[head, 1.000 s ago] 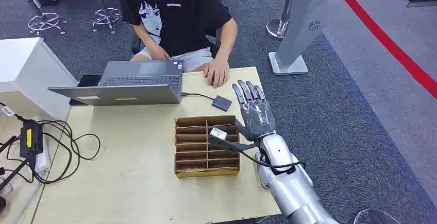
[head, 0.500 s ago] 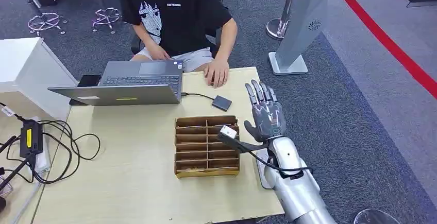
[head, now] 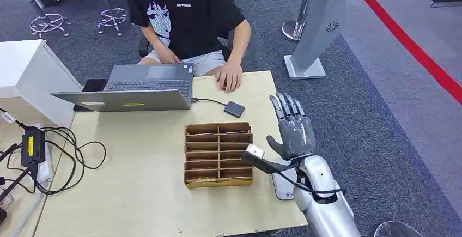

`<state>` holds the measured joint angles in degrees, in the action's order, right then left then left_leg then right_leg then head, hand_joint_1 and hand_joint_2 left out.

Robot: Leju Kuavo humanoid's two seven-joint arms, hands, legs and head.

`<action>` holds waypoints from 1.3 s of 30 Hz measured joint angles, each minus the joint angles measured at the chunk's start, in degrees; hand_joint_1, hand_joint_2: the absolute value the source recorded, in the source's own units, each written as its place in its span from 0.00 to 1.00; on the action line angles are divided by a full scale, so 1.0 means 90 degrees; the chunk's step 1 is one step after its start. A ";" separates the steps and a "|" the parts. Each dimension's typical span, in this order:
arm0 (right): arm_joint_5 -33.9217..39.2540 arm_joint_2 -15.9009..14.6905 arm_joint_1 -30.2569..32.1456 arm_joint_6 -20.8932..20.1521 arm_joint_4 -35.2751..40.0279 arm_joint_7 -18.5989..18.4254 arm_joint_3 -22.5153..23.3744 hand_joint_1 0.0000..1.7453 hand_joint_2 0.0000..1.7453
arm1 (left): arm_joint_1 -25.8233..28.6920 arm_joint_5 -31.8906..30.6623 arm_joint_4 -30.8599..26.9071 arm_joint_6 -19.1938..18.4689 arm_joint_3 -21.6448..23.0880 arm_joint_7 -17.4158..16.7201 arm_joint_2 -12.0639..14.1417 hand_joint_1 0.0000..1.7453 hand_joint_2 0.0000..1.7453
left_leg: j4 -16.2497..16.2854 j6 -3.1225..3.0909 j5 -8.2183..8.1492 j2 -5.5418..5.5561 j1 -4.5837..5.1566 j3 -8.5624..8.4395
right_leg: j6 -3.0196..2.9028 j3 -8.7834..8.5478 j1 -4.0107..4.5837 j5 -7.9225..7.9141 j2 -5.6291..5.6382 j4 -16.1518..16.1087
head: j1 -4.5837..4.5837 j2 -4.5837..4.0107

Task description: Pass the card to the sensor for recognition and then transmit it.

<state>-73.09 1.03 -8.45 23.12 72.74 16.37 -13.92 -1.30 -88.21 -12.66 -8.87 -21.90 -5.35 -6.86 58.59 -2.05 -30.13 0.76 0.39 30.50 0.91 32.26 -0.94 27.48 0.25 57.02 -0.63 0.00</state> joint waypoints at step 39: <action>0.0155 0.0479 -0.0912 0.0102 -0.1077 -0.0180 -0.1950 0.00 1.00 | -0.0014 0.0000 0.0000 -0.0141 0.0362 0.0073 -0.0005 0.00 1.00 | -0.0001 0.0000 0.0002 -0.0005 -0.0001 -0.0002 | -0.0002 -0.0002 0.0000 -0.0002 0.0004 0.0003 | 0.0002 0.0000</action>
<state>-71.69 5.33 -16.66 24.04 63.05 14.75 -31.47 -1.43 -88.21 -12.66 -10.14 -18.64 -4.70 -6.91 58.58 -2.05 -30.12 0.71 0.39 30.48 0.90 32.24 -0.94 27.46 0.28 57.04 -0.61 0.00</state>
